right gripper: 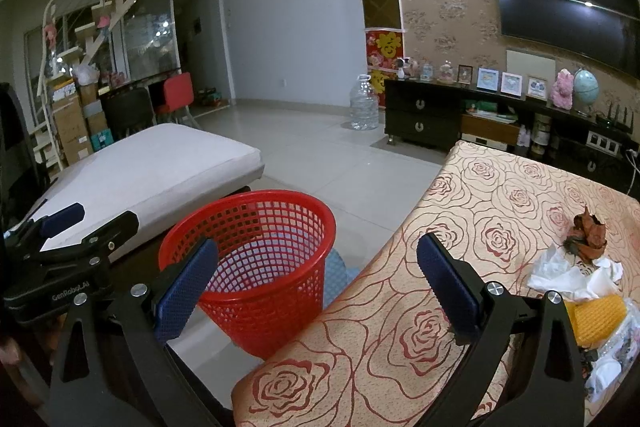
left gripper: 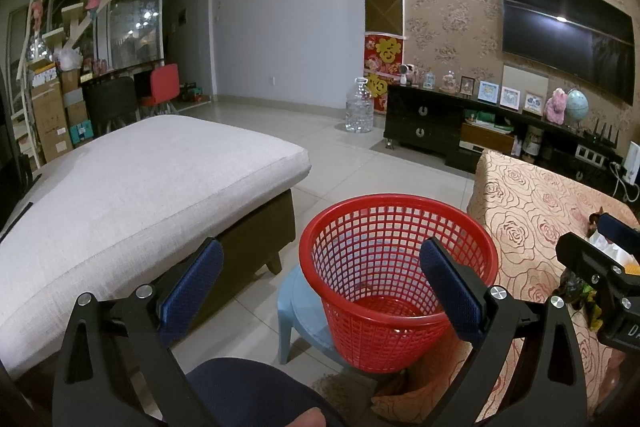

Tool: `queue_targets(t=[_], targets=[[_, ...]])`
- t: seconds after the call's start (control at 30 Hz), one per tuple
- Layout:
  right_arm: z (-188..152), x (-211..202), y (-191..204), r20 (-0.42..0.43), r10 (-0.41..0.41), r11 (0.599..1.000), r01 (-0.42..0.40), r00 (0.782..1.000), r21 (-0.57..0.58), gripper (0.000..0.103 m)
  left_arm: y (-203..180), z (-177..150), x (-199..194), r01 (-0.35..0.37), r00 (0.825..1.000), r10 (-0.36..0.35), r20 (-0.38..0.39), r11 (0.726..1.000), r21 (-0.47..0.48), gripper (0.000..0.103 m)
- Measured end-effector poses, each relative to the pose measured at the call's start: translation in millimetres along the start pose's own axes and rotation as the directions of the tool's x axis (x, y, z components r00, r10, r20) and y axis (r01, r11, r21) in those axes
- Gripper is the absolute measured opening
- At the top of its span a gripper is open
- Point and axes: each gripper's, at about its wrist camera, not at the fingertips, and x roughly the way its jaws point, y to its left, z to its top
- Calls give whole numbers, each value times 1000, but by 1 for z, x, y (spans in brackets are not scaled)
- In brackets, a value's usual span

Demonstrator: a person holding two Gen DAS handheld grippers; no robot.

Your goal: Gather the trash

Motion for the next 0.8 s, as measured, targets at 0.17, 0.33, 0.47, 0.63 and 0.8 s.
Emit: queue_targets(t=[0.17,0.33,0.47,0.63,0.8], targets=[[0,0,0,0,0,1000,0,1000,0,96,-1,0,0,1,1000,-1,-2,1000,0,95],[-2,1,0,-5,-3,1000,3,1000,1,96,-2,0,0,7,1000,-7,-6,1000,0,95],[-5,0,-3,-9,-9,1000,9,1000,4,96,-5,-1,1,16,1000,-16,-15,1000,0,95],[-5,-5,-9,-10,-28,1000,28,1000,11,96,-12,-2,2,35,999,-35,-19,999,11,95],[-5,-15,-29,-19,-86,995,87,996,42,96,-22,-2,2,71,997,-71,-28,997,24,95]])
